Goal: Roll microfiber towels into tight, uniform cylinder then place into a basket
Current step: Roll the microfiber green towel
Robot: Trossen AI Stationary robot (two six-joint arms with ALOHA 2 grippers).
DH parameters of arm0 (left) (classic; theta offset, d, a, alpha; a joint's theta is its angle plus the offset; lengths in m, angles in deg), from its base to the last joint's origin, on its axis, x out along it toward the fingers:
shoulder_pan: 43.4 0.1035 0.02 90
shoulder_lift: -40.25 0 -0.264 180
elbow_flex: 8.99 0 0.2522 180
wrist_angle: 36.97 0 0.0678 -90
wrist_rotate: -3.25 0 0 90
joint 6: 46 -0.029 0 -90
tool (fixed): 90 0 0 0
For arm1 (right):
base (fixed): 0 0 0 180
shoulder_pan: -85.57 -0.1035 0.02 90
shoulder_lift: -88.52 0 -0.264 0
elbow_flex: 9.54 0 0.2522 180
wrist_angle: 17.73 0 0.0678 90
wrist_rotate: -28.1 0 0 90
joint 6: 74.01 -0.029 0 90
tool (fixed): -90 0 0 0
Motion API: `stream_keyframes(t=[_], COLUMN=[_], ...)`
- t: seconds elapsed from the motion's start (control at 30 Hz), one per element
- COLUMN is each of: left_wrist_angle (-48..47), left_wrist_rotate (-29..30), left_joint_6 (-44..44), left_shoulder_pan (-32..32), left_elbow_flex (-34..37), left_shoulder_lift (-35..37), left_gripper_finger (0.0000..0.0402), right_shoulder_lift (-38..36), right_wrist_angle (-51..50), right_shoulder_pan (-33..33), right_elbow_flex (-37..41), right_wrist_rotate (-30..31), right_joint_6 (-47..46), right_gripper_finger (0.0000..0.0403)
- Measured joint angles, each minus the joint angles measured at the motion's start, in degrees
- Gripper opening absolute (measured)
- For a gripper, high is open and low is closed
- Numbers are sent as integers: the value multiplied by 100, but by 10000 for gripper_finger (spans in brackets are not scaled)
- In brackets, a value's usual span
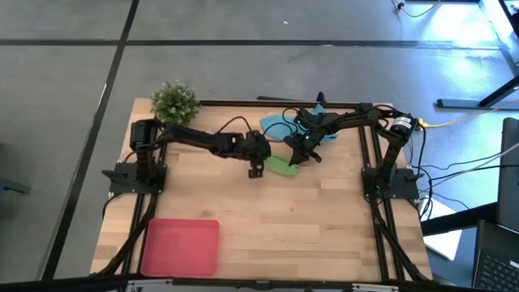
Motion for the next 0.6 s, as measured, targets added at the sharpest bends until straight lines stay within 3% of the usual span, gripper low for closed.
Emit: stream_keyframes(t=[0.6], left_wrist_angle=[639], left_wrist_rotate=[-271], left_joint_6=[-185], left_shoulder_pan=[178], left_elbow_flex=[1], left_shoulder_lift=[-509], left_gripper_finger=[46], right_shoulder_lift=[0], right_wrist_angle=[-7], right_shoulder_pan=[-7], right_elbow_flex=[0], right_wrist_rotate=[81], right_joint_6=[42], right_gripper_finger=[12])
